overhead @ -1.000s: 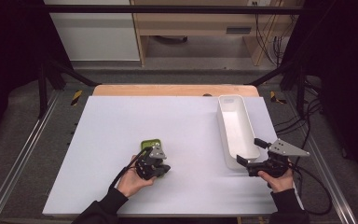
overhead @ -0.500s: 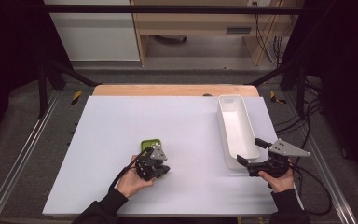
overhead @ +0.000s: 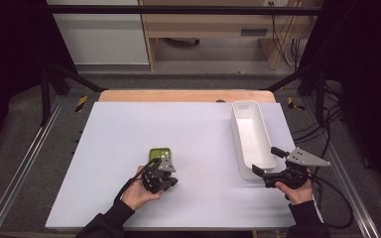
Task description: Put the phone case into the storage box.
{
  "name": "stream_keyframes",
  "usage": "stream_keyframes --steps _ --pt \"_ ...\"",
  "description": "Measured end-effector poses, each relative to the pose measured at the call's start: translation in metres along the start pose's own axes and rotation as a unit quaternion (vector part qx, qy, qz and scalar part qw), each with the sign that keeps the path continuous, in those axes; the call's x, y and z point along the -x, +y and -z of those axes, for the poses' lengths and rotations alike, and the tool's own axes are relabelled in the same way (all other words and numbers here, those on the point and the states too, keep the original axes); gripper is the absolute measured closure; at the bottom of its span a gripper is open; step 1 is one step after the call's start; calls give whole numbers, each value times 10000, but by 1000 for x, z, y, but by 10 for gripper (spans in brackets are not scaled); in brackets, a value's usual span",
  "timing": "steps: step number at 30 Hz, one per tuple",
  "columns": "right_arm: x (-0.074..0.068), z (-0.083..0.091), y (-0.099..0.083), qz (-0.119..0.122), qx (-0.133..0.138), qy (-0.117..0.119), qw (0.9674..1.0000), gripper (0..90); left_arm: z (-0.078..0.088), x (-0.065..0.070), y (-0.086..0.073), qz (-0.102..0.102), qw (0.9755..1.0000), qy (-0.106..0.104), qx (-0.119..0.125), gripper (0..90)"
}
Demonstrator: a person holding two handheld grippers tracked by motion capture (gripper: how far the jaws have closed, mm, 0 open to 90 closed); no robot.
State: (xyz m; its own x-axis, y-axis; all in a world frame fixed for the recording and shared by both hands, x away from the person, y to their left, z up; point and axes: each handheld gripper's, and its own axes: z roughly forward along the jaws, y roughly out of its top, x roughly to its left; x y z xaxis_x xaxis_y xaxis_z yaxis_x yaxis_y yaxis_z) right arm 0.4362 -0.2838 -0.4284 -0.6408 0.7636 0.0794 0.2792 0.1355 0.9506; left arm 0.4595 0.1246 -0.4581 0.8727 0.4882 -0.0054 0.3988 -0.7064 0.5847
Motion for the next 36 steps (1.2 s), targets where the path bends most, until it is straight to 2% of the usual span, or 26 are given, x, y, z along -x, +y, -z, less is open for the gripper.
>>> stream_keyframes --steps 22,36 --pt "0 0 0 4 14 -7 10000 6 16 -8 -21 77 9996 256 -111 900" --pt "0 0 0 16 16 -4 10000 6 22 -15 -29 204 9990 388 -118 900"
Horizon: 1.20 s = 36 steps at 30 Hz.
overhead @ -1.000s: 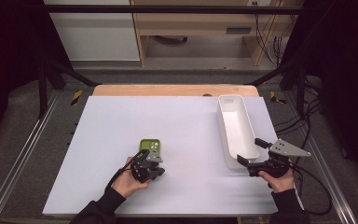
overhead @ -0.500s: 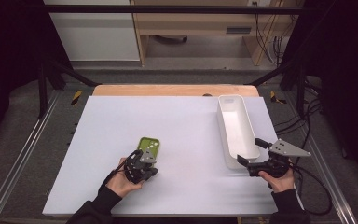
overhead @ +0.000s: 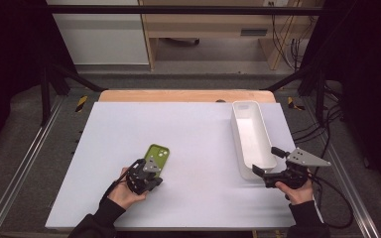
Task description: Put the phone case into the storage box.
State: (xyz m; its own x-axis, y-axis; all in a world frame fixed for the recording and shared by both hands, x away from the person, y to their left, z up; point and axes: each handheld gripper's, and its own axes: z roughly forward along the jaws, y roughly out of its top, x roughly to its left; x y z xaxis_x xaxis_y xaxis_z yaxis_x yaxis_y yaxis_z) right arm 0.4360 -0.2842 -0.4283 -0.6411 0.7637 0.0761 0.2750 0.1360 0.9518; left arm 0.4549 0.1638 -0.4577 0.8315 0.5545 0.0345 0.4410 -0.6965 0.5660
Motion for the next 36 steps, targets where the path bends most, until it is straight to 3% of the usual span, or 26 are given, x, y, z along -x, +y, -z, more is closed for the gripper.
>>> stream_keyframes --steps 7,11,18,25,30,36 --pt "0 0 0 -8 -9 5 10000 6 0 -1 0 10 10000 5 27 900" --pt "0 0 0 8 4 0 10000 6 5 -1 1 34 9997 -47 226 899" --pt "0 0 0 7 6 0 10000 6 19 -5 4 259 9973 -99 682 802" --pt "0 1 0 -15 7 -2 10000 6 34 -9 5 440 9913 5 1238 585" --pt "0 1 0 -13 18 -3 10000 6 45 -16 5 596 9843 81 1659 417" --pt "0 1 0 -13 21 -5 10000 6 57 -26 4 788 9784 183 1902 244"
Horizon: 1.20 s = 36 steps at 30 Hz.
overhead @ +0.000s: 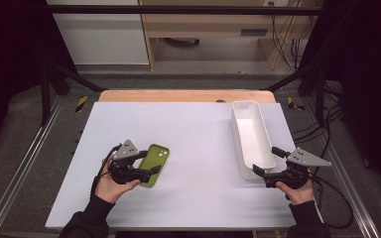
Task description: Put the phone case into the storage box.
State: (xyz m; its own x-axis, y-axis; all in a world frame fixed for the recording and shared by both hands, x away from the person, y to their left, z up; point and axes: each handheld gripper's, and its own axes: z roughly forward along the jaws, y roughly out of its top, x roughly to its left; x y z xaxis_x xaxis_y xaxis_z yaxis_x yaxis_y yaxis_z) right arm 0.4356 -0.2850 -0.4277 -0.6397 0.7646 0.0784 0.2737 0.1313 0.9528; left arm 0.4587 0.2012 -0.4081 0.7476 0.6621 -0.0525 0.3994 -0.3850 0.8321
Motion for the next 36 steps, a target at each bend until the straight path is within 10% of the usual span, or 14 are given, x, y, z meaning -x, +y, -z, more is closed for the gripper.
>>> stream_keyframes --steps 12,36 --pt "0 1 0 -27 0 -3 10000 6 14 -14 7 127 9997 186 117 41" --pt "1 0 0 -20 6 -8 10000 7 3 -40 14 273 9983 482 171 18"
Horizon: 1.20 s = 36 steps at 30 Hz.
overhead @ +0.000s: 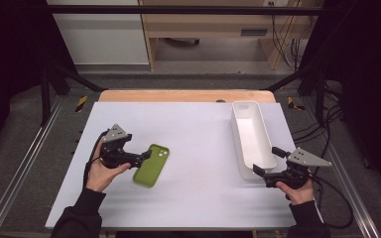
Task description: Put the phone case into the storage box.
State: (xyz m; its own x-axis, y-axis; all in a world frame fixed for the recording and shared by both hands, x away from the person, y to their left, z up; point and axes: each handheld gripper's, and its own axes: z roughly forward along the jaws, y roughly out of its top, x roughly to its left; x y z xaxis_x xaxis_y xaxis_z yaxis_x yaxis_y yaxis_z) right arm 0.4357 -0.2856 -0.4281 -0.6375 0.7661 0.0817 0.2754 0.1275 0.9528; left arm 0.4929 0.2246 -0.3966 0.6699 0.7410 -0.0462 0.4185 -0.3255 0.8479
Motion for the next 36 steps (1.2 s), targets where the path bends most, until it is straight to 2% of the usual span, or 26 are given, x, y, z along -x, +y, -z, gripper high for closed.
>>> stream_keyframes --steps 4,9,19,28,36 --pt "0 0 0 -11 -4 1 10000 7 -4 -3 -6 4 9999 70 -147 18" --pt "0 -1 0 7 -12 14 10000 7 -8 -6 -10 28 9997 113 -201 18" --pt "-1 -1 0 6 -42 10 10000 7 -16 -10 -17 107 9992 95 -378 19" --pt "-1 -1 0 12 -32 18 10000 7 -23 -12 -25 161 9979 161 -599 19" --pt "0 0 0 10 -16 17 10000 7 -30 -10 -33 119 9962 243 -832 20"
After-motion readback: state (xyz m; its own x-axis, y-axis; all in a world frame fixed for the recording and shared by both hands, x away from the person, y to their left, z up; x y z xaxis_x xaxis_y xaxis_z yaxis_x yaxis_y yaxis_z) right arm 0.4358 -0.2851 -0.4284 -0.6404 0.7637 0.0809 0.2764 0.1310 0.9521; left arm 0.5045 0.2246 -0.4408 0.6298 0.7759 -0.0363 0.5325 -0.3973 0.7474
